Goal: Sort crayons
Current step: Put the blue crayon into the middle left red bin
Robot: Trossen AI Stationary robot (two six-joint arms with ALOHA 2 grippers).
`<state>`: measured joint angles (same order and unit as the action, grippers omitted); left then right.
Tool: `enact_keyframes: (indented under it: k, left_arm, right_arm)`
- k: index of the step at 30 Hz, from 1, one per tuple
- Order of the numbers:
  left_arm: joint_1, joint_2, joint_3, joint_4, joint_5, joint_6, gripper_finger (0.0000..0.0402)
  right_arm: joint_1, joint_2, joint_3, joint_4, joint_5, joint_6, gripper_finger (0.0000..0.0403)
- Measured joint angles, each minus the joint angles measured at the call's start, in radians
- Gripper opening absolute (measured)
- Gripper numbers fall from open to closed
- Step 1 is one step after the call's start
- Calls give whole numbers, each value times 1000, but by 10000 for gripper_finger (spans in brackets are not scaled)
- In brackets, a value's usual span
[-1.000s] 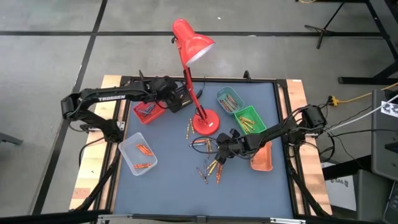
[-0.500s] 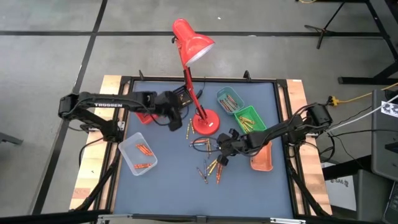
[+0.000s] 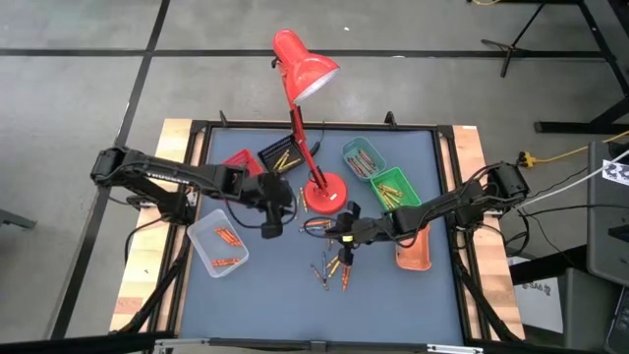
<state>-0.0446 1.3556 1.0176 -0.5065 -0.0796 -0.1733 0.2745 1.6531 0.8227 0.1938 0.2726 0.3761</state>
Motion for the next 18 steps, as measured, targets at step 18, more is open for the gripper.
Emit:
enact_keyframes:
  k: [18]
  left_arm:
    - [-143,1,0,157,-4,1,71]
  right_arm:
    - [0,0,0,420,3,-282,16]
